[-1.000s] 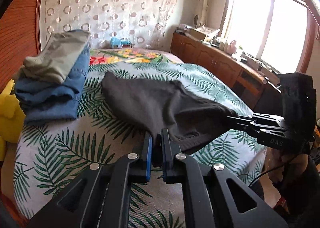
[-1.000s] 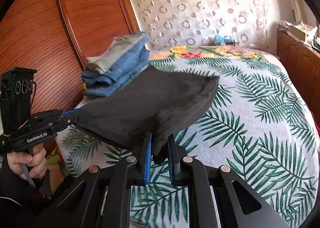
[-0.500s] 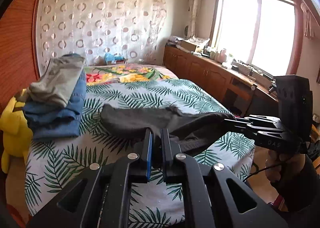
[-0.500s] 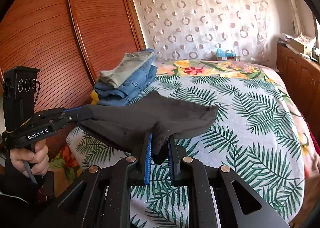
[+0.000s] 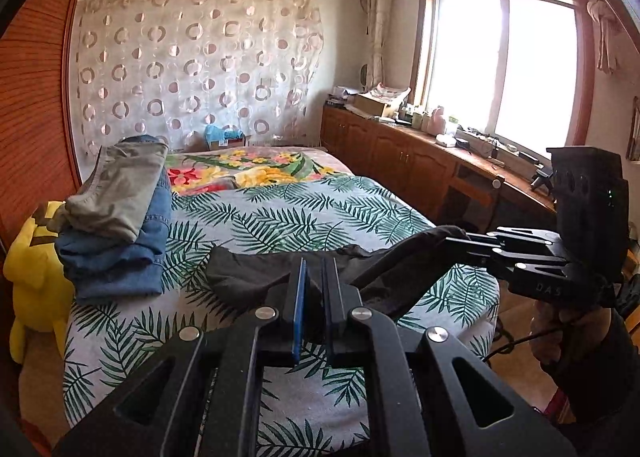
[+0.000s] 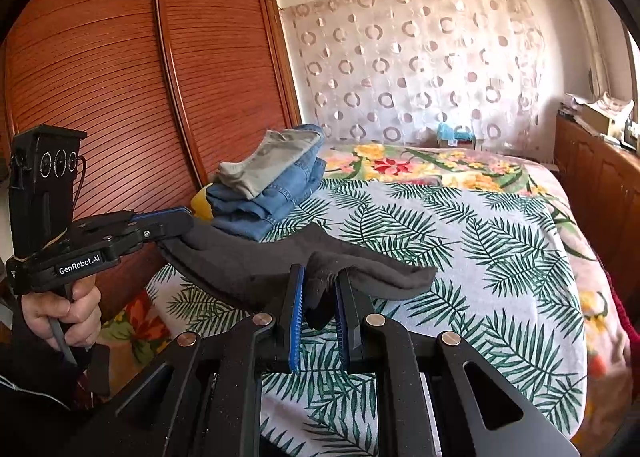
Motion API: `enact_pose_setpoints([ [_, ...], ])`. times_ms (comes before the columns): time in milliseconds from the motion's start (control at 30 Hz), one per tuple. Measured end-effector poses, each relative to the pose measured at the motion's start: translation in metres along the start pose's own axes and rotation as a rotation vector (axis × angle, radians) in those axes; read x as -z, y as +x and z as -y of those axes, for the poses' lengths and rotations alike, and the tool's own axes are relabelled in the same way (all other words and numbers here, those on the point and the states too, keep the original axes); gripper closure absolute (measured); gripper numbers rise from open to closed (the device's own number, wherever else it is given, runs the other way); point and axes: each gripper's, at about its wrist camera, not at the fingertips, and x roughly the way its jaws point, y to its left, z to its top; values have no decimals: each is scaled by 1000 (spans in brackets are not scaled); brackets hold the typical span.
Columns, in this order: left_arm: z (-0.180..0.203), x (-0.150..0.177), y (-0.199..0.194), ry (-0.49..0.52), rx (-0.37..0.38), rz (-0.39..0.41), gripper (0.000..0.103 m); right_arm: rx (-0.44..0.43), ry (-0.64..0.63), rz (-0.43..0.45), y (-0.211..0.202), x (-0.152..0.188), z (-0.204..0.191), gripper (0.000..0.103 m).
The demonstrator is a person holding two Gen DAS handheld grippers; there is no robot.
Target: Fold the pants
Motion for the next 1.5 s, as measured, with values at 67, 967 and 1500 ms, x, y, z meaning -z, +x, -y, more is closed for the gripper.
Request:
enact_pose_setpoints([
  [67, -4, 4, 8, -9, -3, -17, 94, 10, 3, -9, 6, 3, 4, 89],
  [967, -39, -9, 98, -30, -62, -72, 94, 99, 57, -140, 127, -17, 43, 89],
  [1500, -45, -5, 92, -37, -85, -58, 70, 131, 62, -170, 157, -21, 50, 89],
])
